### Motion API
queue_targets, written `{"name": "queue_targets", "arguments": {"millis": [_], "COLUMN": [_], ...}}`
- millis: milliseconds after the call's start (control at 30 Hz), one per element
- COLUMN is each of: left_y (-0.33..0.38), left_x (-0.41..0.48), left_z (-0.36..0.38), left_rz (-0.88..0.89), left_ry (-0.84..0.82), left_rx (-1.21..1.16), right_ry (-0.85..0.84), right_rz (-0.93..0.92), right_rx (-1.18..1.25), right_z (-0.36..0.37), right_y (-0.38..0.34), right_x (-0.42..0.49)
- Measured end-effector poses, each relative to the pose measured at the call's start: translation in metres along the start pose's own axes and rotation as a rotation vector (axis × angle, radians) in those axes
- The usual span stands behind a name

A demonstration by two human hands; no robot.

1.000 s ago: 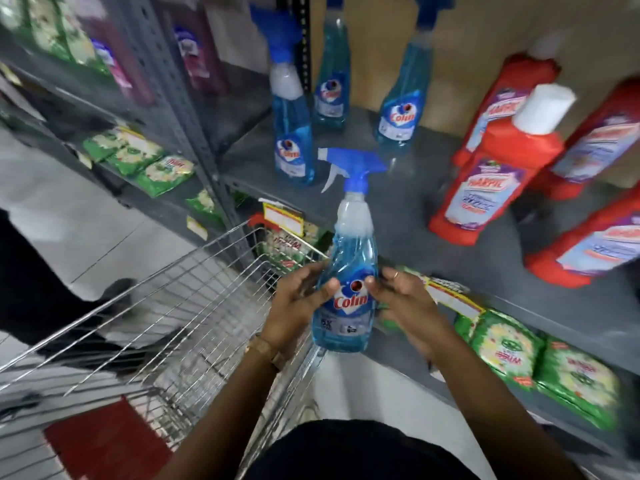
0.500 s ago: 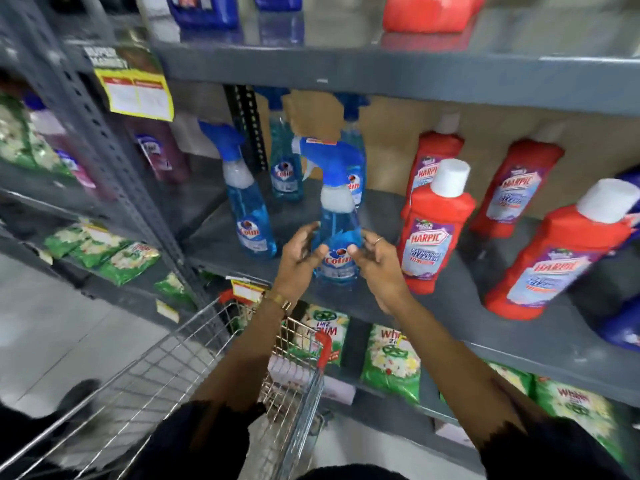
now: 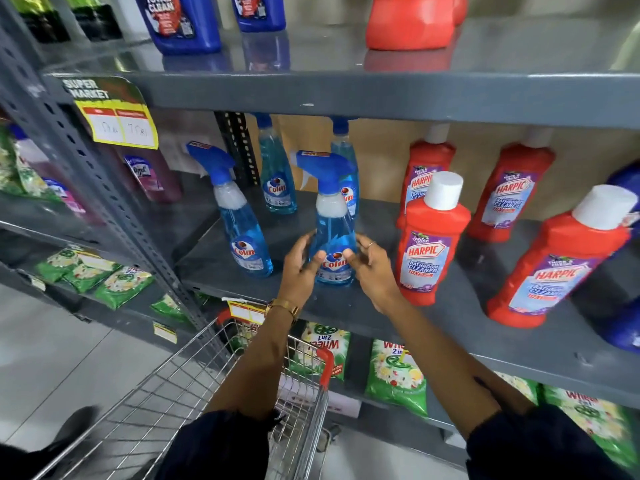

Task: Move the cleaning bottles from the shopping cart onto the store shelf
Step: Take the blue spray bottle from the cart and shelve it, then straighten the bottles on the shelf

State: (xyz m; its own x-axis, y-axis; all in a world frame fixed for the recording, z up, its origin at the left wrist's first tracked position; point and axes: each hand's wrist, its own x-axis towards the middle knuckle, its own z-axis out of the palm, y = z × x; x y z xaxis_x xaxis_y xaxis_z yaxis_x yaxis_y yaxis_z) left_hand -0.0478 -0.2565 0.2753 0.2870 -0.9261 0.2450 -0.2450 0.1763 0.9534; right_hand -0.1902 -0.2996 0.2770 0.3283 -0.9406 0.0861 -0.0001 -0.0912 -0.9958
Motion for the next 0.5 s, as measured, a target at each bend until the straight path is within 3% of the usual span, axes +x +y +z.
{"name": "queue_targets", "arguments": {"millis": [233,333,433,500], "left_y": [0.004,-0.005,-0.019,-0.025], "left_x": [-0.005,-0.025,-0.070,-0.106], "left_z": [0.002,0.012,0.036,0.058], "left_rz": [-0.020,-0.074,0.082,0.251], "left_ry": [-0.010,0.097,0.225,0.132], "left_rx": [-0.036,0.064,0.368,0.513], "right_ry": [0.004,0.079,0.271,0.556], "right_rz": [-0.040,-0.045,-0.136,-0.210], "right_rx": [-0.044,-0.047,-0.142,-0.195], "right_z": [0.002,-0.011,-0.044,-0.075], "right_y": [0.001,0.001,0.006,0.009], "right_x": [-0.013,-0.054,-0.110,-0.134]}}
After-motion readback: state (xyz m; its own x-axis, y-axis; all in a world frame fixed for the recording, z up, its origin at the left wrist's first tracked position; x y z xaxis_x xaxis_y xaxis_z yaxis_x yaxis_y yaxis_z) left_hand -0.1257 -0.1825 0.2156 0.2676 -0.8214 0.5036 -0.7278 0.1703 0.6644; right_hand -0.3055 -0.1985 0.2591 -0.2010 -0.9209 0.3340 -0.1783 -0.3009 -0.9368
